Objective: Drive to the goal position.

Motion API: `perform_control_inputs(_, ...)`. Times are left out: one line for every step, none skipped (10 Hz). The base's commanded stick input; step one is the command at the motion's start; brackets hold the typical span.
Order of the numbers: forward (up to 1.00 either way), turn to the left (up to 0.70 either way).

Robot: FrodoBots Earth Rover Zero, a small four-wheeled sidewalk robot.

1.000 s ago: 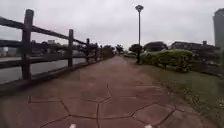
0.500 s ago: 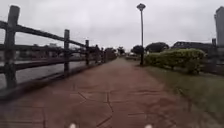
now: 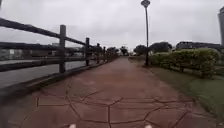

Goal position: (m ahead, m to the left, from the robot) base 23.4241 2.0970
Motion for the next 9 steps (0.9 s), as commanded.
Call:
perform_control_inputs(1.0,-0.4)
perform_control_inputs(1.0,0.0)
perform_control_inputs(1.0,0.0)
perform_control_inputs(1.0,0.0)
perform_control_inputs(1.0,0.0)
perform_control_inputs(1.0,0.0)
perform_control_inputs(1.0,0.0)
perform_control_inputs(1.0,0.0)
perform_control_inputs(1.0,0.0)
